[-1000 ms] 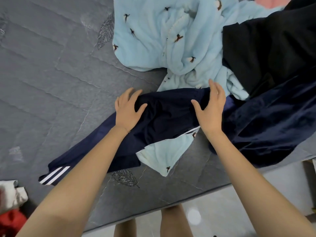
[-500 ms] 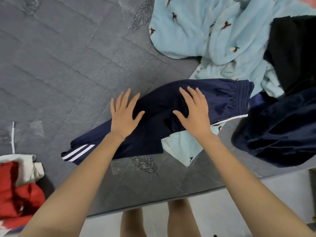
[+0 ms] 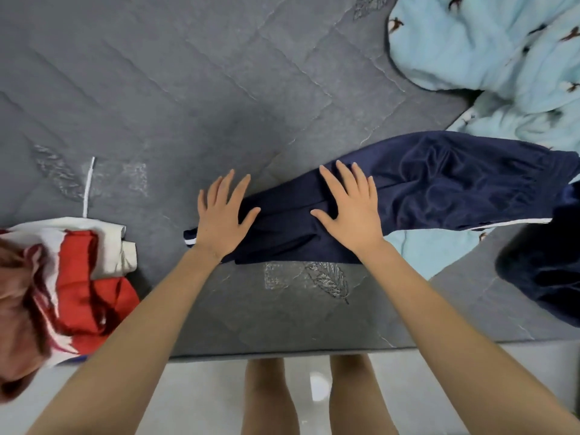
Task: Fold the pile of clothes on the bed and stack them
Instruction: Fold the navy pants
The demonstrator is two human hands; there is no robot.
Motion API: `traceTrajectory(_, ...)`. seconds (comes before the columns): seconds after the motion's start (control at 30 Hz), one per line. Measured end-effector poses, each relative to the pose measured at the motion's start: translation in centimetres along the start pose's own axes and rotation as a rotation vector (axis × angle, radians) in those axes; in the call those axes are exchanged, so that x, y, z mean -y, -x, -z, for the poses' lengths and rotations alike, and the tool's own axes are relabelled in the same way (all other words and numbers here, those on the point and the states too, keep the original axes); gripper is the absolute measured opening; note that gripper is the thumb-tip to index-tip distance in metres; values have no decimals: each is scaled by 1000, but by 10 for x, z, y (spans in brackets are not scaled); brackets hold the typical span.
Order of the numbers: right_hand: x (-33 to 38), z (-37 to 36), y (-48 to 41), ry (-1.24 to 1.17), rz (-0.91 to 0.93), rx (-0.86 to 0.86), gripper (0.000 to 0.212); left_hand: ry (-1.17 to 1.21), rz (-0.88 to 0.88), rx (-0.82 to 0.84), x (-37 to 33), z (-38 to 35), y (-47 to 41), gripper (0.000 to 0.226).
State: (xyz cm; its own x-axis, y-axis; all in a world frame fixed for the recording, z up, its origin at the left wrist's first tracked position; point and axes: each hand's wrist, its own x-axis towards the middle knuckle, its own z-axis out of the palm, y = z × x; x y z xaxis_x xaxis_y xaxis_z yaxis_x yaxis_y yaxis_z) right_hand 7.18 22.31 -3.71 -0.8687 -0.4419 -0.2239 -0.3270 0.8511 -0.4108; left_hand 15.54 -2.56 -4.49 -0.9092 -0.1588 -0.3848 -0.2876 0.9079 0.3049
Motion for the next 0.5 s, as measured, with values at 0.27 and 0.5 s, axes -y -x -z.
traceTrajectory(0.27,46,-24,-19,85,154,105,71,233,132,30,49,8,21,27)
traceTrajectory(0.5,78,-36,-32,14,262,236,45,489,74,-85,48,20,29,13)
